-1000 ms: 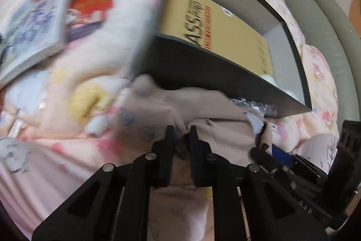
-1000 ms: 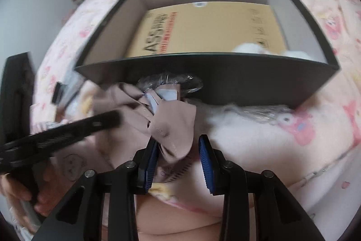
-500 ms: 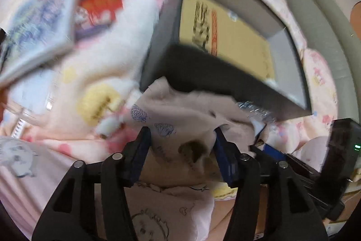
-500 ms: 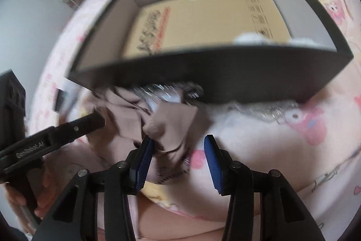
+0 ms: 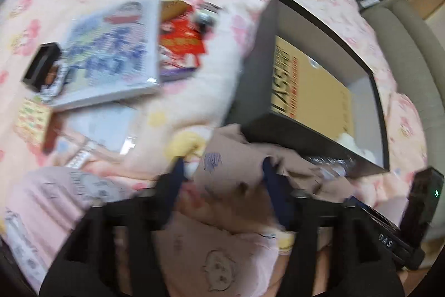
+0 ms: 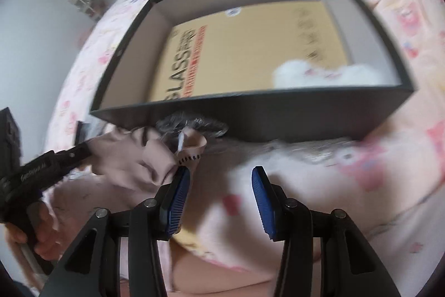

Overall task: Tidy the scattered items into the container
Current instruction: 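Carry the beige pouch with the left gripper over the black box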

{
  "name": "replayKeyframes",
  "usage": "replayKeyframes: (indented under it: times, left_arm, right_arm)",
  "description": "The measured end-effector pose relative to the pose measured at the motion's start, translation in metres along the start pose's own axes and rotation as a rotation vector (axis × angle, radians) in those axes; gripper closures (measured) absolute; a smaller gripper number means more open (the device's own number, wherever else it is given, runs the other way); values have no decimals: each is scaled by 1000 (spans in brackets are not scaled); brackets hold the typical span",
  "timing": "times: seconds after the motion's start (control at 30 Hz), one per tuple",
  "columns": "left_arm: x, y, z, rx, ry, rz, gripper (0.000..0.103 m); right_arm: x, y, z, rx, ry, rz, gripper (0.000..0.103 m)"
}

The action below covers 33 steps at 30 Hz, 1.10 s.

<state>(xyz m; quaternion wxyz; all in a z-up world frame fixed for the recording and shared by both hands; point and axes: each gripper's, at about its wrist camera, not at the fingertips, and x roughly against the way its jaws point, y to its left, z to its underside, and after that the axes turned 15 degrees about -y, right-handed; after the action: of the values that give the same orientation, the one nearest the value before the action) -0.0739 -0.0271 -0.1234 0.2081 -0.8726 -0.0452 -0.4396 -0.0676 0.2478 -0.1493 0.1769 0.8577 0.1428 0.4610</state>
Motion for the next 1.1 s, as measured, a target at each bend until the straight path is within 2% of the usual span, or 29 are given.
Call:
replayKeyframes:
  times: [0.1, 0.2, 0.3, 0.37, 0.43, 0.5, 0.57, 0.6, 0.63, 0.67, 0.7, 0.77, 0.9, 1.1]
  left_arm:
    - [-17, -2, 0, -30, 41, -39, 38]
    - [-28, -7, 3, -66, 53, -73, 38]
    - [-42, -7, 4, -52, 92, -58, 37]
    - [-49, -7, 5, -39, 114, -46, 35]
    - [-54, -9, 7, -40, 124, -29, 30]
    - [-55, -11, 9, -40, 123, -17, 31]
    - [-52, -12, 10, -40, 117, 13, 43]
    - [-50, -12, 11, -40, 113, 31, 53]
    - [-46, -12, 13, -42, 105, 36, 67]
    - [-42, -12, 14, -42, 97, 47, 76]
    - [-37, -11, 15, -19, 101, 83, 94]
    - [-21, -9, 16, 45, 89, 159, 96]
    - [20, -23, 12, -19, -6, 170, 97]
    - [57, -44, -25, -63, -100, 256, 97]
  right_arm:
    - [-5, 5, 5, -25, 17, -45, 58]
    - [1, 8, 7, -35, -9, -63, 57]
    - [20, 5, 10, -56, -66, -104, 57]
    - [21, 9, 9, -55, -81, -158, 49]
    - [16, 14, 9, -46, -66, -200, 46]
    - [5, 20, 14, -28, -30, -217, 46]
    - [-11, 24, 21, -9, -1, -192, 46]
    - [-21, 23, 23, -8, 17, -158, 46]
    - [-32, 19, 27, -18, 42, -121, 51]
    - [-38, 14, 30, -38, 63, -100, 67]
    - [-40, 10, 32, -62, 72, -97, 71]
    - [-30, 11, 29, -64, 56, -134, 92]
    - [5, 27, 18, -3, -20, -182, 96]
    - [37, 48, -15, 21, -97, -256, 96]
